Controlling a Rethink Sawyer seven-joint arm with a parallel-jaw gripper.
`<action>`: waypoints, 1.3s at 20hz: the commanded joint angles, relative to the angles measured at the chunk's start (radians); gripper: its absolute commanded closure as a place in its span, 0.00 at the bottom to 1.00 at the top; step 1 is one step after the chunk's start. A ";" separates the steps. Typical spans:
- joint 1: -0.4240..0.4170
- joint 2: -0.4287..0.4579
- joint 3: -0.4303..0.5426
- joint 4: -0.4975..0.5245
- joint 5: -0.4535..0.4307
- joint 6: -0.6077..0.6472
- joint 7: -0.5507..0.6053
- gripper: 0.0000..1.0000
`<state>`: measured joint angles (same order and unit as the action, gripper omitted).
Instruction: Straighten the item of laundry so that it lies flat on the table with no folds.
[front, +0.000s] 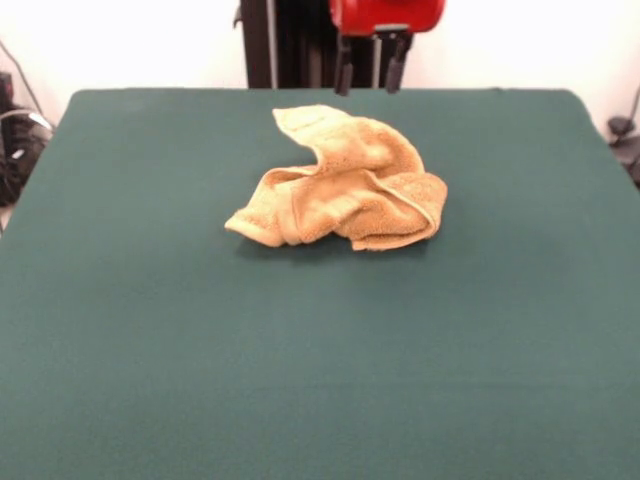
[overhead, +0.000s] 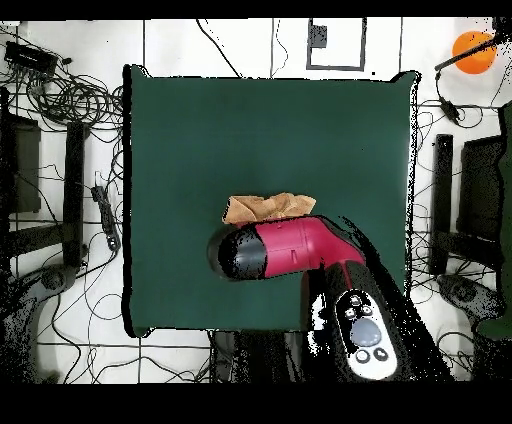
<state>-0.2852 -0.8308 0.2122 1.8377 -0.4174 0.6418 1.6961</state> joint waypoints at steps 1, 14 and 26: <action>-0.026 0.049 -0.001 -0.046 0.002 0.021 0.062 0.00; -0.031 0.065 -0.001 -0.051 -0.020 -0.019 0.069 0.00; -0.030 0.065 -0.006 -0.053 -0.024 -0.014 0.064 0.00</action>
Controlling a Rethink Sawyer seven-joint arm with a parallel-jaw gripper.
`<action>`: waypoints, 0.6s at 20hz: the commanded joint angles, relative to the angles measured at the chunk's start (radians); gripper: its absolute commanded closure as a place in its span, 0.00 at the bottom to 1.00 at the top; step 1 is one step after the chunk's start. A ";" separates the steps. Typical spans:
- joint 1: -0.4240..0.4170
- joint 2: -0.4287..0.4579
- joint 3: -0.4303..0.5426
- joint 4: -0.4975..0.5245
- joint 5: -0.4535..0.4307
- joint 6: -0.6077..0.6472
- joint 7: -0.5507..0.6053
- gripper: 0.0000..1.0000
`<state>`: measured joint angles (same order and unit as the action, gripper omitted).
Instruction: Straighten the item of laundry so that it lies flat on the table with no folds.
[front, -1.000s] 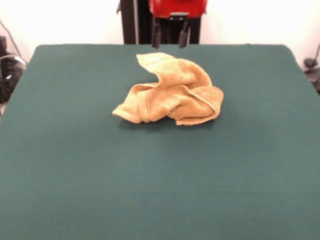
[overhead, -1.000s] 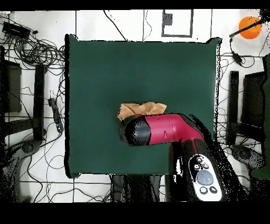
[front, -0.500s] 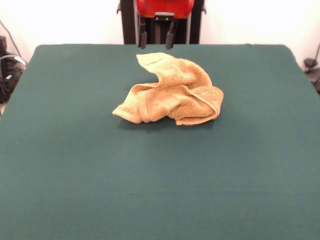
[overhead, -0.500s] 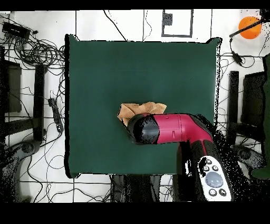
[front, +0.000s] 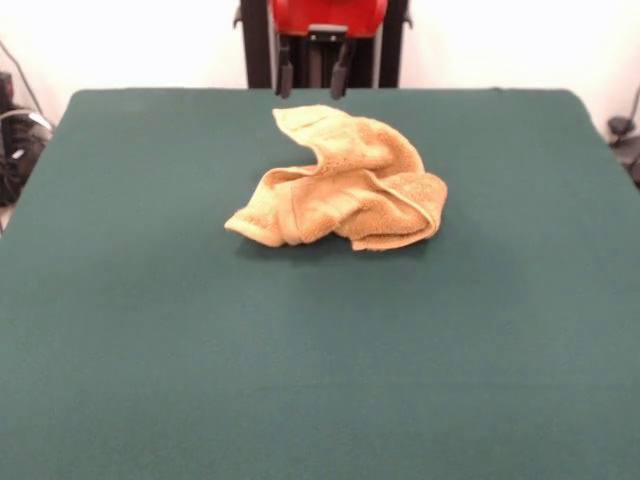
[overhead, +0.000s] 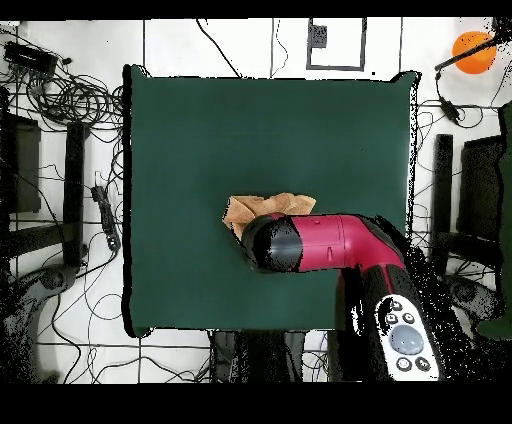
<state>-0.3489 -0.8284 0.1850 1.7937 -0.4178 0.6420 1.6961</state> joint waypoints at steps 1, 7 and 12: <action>0.033 0.064 0.021 -0.010 -0.025 -0.015 0.064 0.00; 0.031 0.065 0.021 -0.009 -0.024 -0.017 0.064 0.00; 0.032 0.070 0.021 -0.015 -0.026 -0.018 0.066 0.00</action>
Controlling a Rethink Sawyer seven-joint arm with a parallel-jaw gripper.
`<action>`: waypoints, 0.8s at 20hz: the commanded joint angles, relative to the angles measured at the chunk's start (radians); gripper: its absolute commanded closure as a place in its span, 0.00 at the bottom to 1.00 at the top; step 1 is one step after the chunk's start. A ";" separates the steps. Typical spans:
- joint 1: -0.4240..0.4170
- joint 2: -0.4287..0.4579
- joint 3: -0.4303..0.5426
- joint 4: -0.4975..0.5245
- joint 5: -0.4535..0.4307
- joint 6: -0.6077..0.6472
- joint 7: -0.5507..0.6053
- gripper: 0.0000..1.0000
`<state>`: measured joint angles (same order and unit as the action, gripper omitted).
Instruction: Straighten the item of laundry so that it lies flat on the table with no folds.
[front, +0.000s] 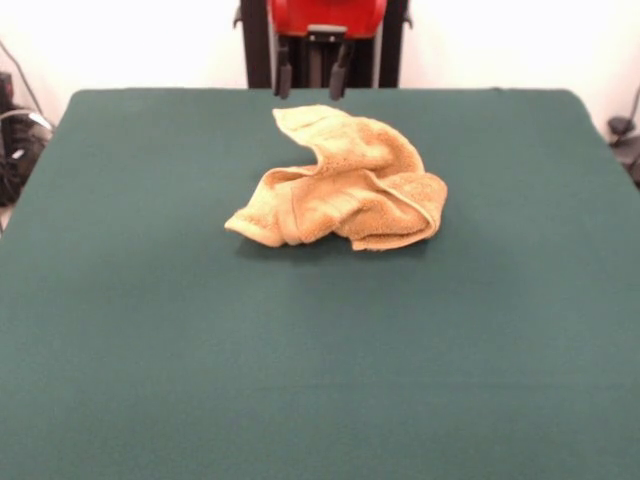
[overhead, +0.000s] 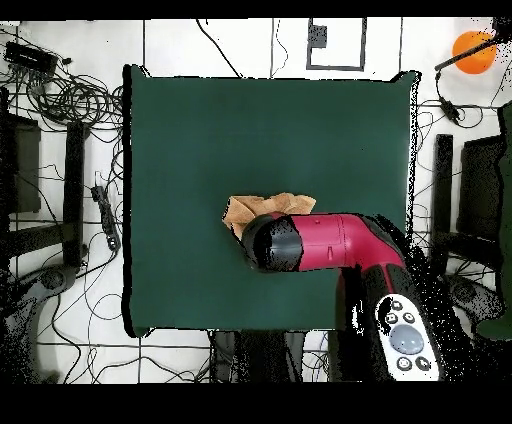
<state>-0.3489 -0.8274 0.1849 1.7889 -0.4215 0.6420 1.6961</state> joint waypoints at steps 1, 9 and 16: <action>0.032 0.070 0.020 -0.012 -0.023 -0.015 0.066 0.00; 0.030 0.088 0.017 -0.012 -0.033 -0.027 0.069 0.00; 0.033 0.107 0.012 -0.015 -0.044 -0.047 0.078 0.00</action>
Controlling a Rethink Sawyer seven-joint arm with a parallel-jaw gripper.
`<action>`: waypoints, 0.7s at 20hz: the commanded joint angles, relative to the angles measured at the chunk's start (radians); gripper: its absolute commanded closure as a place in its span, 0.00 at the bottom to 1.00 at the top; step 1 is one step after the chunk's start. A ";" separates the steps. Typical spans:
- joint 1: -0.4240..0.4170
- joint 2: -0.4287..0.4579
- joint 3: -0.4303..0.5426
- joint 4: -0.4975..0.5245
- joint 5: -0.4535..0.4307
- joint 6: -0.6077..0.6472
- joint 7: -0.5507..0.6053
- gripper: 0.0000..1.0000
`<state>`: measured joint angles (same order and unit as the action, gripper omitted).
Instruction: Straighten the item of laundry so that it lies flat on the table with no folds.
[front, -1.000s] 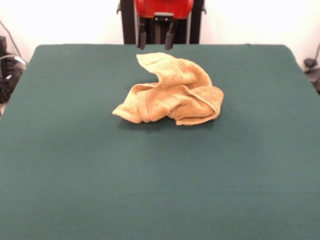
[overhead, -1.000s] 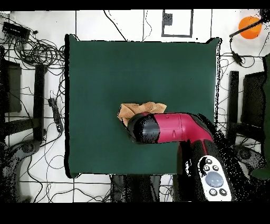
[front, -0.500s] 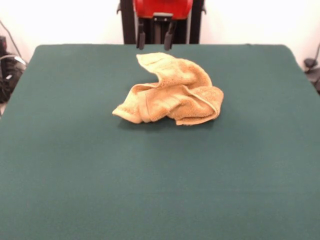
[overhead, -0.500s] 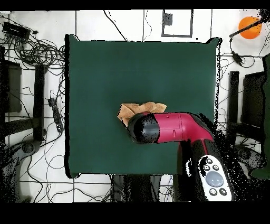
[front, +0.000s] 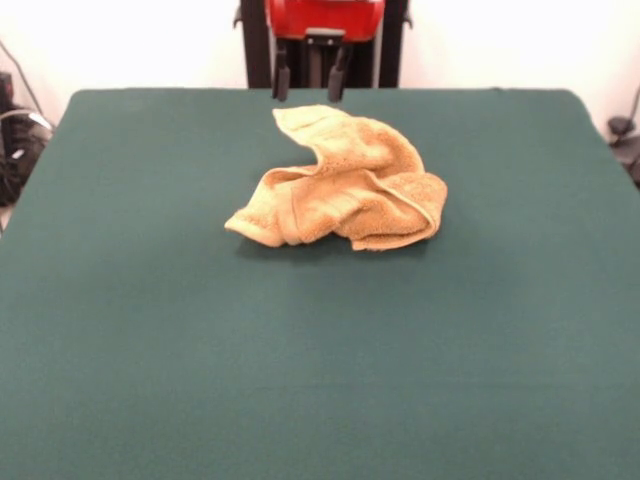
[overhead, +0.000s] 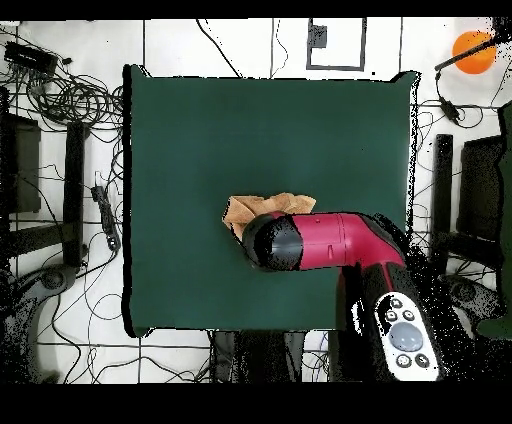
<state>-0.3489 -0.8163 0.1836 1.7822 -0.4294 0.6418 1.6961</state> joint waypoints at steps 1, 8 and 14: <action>0.033 0.096 0.011 -0.004 -0.040 -0.052 0.078 0.00; 0.044 0.139 -0.005 -0.026 -0.058 -0.074 0.091 0.00; 0.047 0.150 -0.013 -0.025 -0.063 -0.092 0.092 0.00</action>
<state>-0.3448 -0.7186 0.1660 1.7732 -0.4497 0.6097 1.6961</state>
